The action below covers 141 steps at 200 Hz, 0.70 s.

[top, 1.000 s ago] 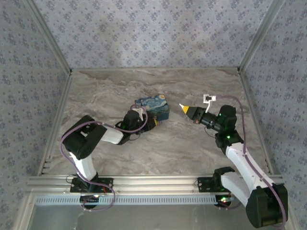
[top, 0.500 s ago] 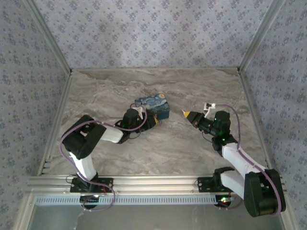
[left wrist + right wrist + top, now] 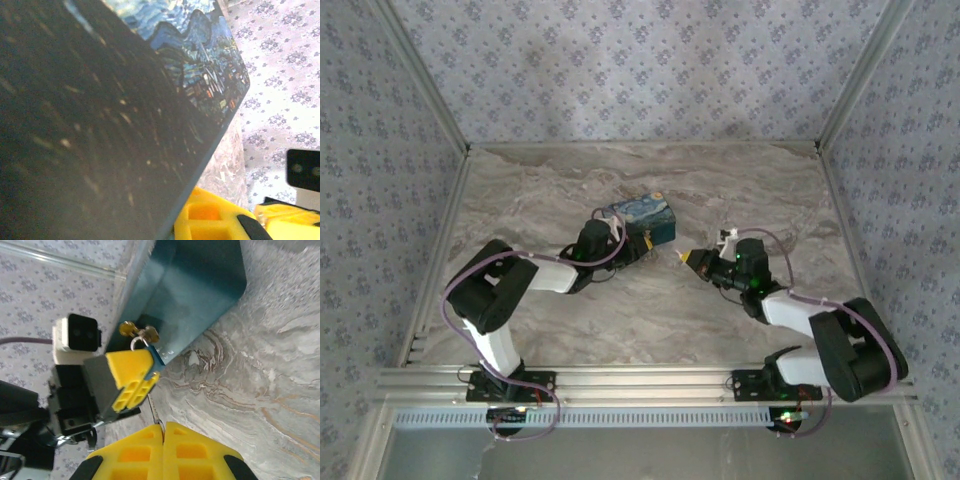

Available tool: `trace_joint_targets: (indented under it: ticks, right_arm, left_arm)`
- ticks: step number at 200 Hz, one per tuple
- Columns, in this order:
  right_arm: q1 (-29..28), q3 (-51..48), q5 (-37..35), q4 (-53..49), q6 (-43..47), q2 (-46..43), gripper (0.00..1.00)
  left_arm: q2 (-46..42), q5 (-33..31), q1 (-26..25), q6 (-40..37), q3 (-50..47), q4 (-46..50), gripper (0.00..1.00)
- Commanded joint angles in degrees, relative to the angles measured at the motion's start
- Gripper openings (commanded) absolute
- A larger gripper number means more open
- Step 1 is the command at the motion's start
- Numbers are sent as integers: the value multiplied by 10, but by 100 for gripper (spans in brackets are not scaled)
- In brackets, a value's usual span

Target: Unlock a padlock with a key

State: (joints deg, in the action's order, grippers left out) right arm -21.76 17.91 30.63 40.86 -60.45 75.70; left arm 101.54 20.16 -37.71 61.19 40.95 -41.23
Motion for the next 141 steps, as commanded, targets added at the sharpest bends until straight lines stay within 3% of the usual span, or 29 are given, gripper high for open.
trace_joint_targets:
  ticks: [1,141]
  right_arm:
    - [-23,3,-24,100,-38,36,0]
    - [-90,5,-73,307,-149,208,0]
  left_arm:
    - [-20,8,6,14,13,-27,8]
    - [-2,13,6,37,-6,-89,9]
